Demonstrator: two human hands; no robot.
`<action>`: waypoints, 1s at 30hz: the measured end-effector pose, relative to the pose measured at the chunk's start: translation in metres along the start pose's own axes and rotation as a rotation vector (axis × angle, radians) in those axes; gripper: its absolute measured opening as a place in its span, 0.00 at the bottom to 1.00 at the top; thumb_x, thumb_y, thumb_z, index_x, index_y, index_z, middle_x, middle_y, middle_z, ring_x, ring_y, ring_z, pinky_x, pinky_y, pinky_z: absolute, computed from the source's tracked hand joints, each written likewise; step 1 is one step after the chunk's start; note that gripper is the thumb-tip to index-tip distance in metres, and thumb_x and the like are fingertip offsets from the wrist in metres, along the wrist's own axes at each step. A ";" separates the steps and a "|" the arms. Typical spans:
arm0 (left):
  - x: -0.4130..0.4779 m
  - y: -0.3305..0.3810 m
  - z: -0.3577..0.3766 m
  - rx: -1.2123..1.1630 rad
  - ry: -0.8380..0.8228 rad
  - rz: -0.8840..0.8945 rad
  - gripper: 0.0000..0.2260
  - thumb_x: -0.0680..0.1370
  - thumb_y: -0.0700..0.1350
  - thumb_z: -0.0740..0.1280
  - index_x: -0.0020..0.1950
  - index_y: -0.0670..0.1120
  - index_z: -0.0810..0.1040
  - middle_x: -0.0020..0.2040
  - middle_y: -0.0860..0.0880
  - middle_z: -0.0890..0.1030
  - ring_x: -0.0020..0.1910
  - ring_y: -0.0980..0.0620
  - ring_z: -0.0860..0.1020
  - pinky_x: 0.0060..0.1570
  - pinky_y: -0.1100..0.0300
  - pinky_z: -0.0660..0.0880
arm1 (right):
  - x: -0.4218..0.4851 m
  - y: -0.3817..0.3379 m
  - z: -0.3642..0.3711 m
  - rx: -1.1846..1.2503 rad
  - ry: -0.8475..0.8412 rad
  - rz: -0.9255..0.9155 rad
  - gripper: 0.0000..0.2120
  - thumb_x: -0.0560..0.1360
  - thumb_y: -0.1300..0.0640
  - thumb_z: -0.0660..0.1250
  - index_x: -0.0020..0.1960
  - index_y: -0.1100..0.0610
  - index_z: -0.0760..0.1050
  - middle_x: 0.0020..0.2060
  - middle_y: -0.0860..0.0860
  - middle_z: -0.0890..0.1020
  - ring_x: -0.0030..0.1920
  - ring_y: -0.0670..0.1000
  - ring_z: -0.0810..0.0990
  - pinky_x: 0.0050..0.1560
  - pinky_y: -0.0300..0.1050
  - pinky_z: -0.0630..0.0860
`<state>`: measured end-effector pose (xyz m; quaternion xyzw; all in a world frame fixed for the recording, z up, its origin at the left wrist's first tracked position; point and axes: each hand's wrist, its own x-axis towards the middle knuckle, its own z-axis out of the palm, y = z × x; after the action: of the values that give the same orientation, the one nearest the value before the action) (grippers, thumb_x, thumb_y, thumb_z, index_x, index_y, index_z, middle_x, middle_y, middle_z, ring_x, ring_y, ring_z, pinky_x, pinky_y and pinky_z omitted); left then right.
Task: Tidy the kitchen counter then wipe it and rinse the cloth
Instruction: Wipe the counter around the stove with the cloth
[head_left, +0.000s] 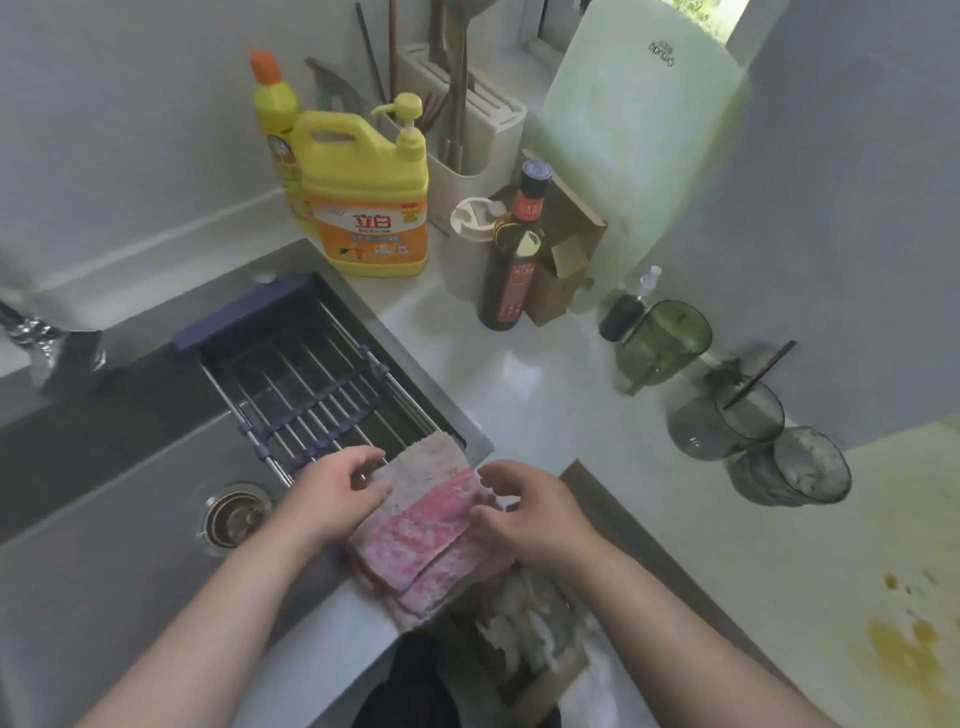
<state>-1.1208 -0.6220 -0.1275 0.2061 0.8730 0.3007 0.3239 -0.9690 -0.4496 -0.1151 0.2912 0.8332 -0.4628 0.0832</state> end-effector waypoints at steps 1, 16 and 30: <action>0.007 -0.004 0.001 0.013 -0.023 -0.002 0.19 0.74 0.42 0.70 0.65 0.46 0.76 0.58 0.52 0.79 0.52 0.58 0.75 0.52 0.67 0.66 | 0.004 0.001 0.005 0.000 0.009 0.025 0.16 0.71 0.51 0.72 0.58 0.46 0.79 0.51 0.38 0.81 0.53 0.37 0.77 0.55 0.37 0.75; 0.042 -0.012 0.006 0.104 -0.241 -0.047 0.04 0.73 0.50 0.71 0.42 0.50 0.79 0.41 0.52 0.81 0.37 0.55 0.79 0.34 0.61 0.73 | 0.019 -0.004 0.031 -0.052 0.063 0.326 0.18 0.72 0.46 0.71 0.59 0.52 0.76 0.47 0.45 0.79 0.44 0.44 0.76 0.43 0.37 0.70; -0.008 0.004 -0.026 -0.300 -0.591 0.122 0.19 0.63 0.38 0.66 0.52 0.48 0.81 0.43 0.43 0.81 0.41 0.48 0.76 0.40 0.52 0.71 | -0.053 -0.055 0.005 0.159 0.004 0.028 0.16 0.69 0.68 0.63 0.44 0.47 0.77 0.33 0.40 0.76 0.34 0.36 0.75 0.35 0.27 0.68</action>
<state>-1.1323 -0.6333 -0.1054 0.2861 0.6734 0.3720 0.5712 -0.9570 -0.4974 -0.0569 0.3093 0.7897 -0.5259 0.0646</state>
